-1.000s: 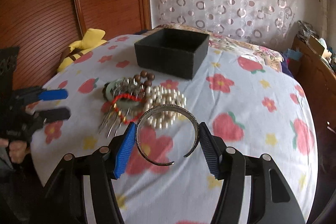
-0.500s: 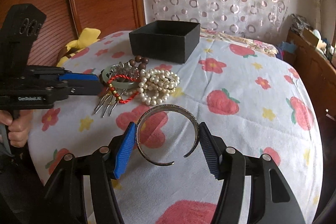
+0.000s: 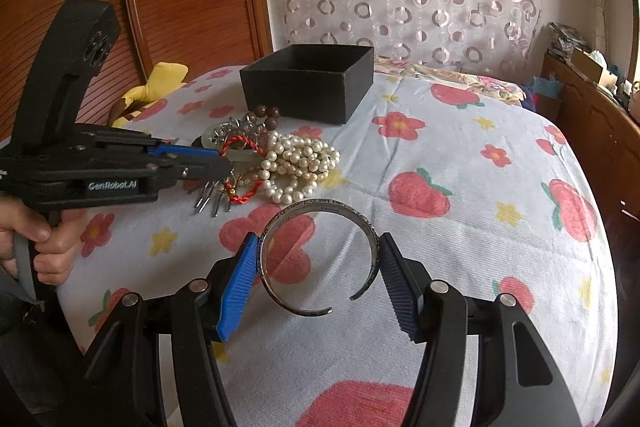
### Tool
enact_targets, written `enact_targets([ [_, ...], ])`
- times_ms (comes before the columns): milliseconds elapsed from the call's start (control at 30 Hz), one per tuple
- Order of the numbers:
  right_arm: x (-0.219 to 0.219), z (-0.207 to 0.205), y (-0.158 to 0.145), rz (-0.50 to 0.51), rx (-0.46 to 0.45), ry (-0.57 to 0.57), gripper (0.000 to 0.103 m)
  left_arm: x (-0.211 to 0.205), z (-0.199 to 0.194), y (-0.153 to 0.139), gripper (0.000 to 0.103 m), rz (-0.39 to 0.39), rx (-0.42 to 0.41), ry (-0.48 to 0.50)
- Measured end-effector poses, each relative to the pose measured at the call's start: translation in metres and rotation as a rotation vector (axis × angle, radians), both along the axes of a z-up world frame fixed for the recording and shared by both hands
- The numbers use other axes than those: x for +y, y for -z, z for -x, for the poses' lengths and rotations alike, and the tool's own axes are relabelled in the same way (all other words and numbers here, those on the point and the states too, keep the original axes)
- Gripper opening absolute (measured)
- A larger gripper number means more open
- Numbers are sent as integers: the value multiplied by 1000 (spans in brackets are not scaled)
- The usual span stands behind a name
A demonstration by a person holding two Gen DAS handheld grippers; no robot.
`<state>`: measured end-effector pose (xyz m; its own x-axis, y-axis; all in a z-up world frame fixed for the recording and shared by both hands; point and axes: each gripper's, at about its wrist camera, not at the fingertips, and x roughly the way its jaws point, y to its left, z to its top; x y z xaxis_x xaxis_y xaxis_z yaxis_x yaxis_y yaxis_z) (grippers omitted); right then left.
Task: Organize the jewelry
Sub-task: 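Carry the silver cuff toward the black box with right while left grasps the red string bracelet, then lower the cuff into the black box with right while left drops the red string bracelet in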
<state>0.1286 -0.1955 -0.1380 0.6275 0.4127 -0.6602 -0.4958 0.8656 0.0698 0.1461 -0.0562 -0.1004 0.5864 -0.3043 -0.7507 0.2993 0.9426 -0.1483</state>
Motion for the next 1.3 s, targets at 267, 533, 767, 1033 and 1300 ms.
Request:
enact_targets([
  [267, -1, 0, 0, -1, -2, 3, 63, -1, 11, -19, 6, 15, -80, 9],
  [533, -1, 1, 1, -3, -3, 5, 63, 3, 25, -68, 6, 51, -182, 25],
  [767, -2, 2, 0, 4, -3, 11, 63, 7, 35, -104, 6, 78, -256, 33],
  [1033, 3, 4, -15, 1, -33, 1, 63, 17, 40, -130, 6, 70, -317, 15],
  [1300, 20, -18, -47, 24, -108, -20, 63, 31, 17, -135, 6, 50, -317, -21],
])
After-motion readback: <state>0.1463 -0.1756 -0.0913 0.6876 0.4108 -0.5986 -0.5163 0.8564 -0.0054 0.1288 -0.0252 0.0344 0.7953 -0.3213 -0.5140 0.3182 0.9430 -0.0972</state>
